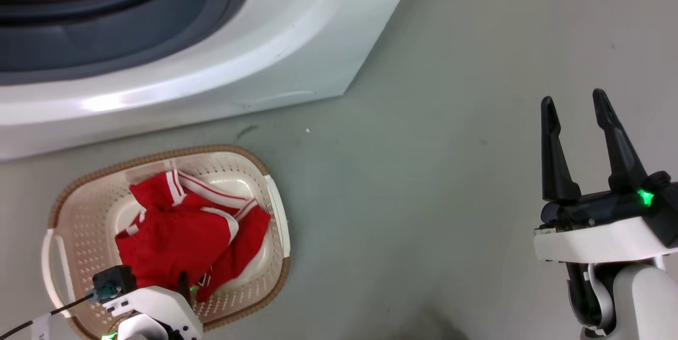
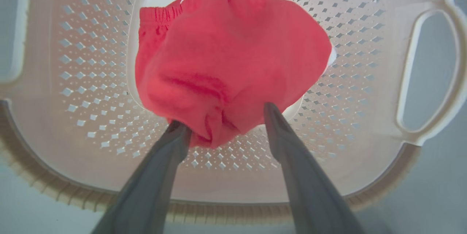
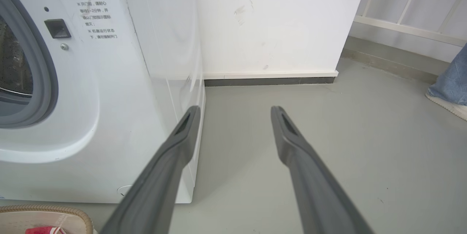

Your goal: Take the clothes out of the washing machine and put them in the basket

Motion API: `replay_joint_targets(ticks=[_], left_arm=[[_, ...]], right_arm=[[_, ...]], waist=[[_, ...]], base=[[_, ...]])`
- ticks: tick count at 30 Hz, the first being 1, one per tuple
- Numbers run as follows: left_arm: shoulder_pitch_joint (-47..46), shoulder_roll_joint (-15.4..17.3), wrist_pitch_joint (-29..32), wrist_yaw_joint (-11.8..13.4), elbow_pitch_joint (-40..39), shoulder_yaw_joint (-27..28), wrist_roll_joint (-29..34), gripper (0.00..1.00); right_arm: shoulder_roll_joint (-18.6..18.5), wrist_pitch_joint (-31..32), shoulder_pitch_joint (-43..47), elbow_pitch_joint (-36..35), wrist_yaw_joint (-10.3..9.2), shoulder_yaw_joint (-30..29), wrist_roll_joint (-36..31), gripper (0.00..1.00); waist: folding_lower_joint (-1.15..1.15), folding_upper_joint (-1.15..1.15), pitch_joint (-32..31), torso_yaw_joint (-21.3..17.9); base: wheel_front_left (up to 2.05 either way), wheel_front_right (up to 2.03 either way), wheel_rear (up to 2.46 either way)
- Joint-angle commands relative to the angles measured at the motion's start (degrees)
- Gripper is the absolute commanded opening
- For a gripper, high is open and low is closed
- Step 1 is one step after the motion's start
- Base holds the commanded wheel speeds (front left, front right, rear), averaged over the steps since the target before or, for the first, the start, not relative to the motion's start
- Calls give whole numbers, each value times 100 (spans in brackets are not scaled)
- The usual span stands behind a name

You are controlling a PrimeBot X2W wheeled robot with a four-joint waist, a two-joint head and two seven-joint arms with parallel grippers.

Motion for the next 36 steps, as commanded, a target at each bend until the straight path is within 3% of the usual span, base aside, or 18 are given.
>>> replay_joint_targets(ticks=[1,20,28,36], left_arm=[[49,-12,-35,-21,-25,16,22,100],[1046,-278,-31,194,-2631,747,1052,100],[1351,-480,-31,128,-4089,1167,1650,100],[1629,-601,-32,83,-5405,1197,2219,100]], right_arm=[[1,22,47,30,-2,-14,-48,100],[1,501,756,-8,-2,-128,-222,100],[1,674,1005,-120,-2,-149,-272,100],[1,731,1136,-105,-2,-147,-356,100]], waist=[[-1,0,-264,43],[-1,0,-2083,550],[-1,0,-2412,741],[-1,0,-2558,990]], base=[[0,0,0],[0,0,0],[0,0,0],[0,0,0]])
